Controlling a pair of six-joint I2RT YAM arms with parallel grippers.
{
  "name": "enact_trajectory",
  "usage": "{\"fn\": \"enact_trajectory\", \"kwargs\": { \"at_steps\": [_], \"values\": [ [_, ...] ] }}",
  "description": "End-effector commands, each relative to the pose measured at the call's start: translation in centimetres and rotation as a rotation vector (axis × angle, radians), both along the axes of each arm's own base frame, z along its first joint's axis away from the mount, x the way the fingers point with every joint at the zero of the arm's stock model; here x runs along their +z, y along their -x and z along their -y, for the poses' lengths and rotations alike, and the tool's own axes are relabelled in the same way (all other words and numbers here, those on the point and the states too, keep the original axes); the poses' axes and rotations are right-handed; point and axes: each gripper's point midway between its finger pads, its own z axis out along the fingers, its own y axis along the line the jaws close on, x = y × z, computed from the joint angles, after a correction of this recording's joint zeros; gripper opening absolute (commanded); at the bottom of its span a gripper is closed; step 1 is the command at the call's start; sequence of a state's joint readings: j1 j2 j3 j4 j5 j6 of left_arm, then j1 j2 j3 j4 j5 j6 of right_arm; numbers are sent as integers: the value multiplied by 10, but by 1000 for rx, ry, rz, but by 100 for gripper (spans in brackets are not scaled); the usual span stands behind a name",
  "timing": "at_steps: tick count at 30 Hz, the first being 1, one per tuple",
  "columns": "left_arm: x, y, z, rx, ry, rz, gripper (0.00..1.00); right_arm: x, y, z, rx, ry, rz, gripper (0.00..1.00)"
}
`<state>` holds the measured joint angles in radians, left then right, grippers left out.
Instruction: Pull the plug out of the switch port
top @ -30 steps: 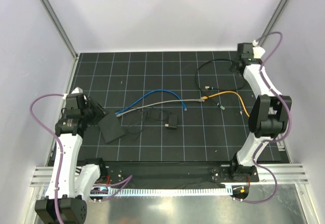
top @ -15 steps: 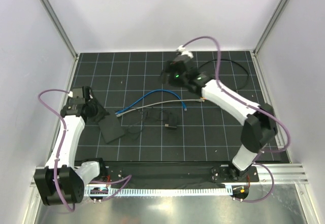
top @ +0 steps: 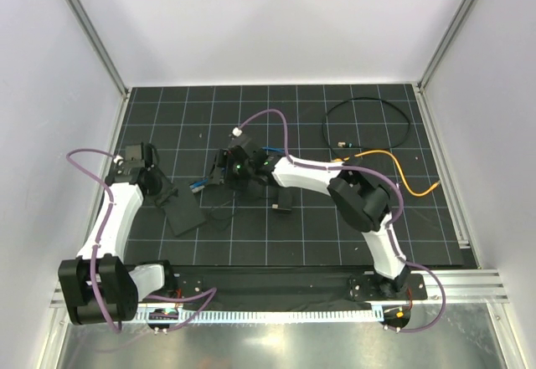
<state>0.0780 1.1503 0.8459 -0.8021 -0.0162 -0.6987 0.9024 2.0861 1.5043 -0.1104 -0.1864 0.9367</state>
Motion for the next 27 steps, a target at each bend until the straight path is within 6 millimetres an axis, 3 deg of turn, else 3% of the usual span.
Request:
{"fn": "enact_trajectory", "kwargs": {
  "at_steps": [1, 11, 27],
  "values": [
    [-3, 1, -5, 20, -27, -11, 35, 52, -20, -35, -27, -214, -1, 72],
    [-13, 5, -11, 57, -46, -57, 37, 26, -15, -66, -55, -260, -136, 63],
    [-28, -2, -3, 3, -6, -88, 33, -30, -16, -75, -96, -171, -164, 54]
  ]
}}
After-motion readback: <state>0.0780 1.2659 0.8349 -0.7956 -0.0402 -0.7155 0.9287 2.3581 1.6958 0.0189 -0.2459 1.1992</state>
